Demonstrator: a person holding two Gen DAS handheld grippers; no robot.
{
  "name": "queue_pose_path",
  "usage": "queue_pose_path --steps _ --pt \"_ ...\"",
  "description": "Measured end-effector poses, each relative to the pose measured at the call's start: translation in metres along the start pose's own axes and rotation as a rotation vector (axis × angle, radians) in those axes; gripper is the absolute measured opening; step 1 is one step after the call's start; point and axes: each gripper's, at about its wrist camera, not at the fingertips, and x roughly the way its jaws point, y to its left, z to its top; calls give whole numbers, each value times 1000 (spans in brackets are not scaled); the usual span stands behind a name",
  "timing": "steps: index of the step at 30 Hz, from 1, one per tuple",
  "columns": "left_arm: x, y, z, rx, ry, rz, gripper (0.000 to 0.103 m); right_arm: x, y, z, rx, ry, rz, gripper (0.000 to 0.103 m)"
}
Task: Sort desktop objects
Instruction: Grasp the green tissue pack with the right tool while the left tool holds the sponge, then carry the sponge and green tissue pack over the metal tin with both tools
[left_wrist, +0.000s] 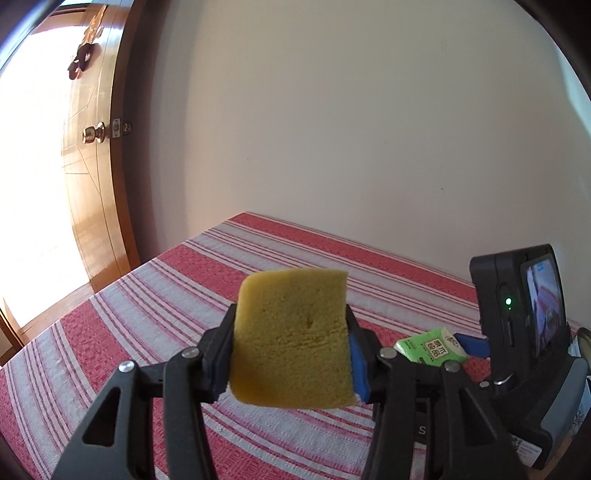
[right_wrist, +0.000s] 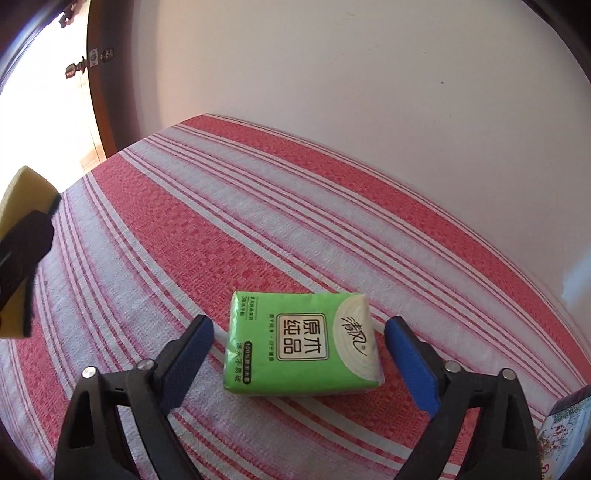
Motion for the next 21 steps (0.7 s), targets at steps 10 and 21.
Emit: queue_pose_path --steps 10,21 --pt "3 4 1 13 -24 -24 51 -63 -34 -35 146 -205 83 70" --pt "-17 -15 -3 135 -131 18 51 -142 -49 -95 162 -467 -49 70"
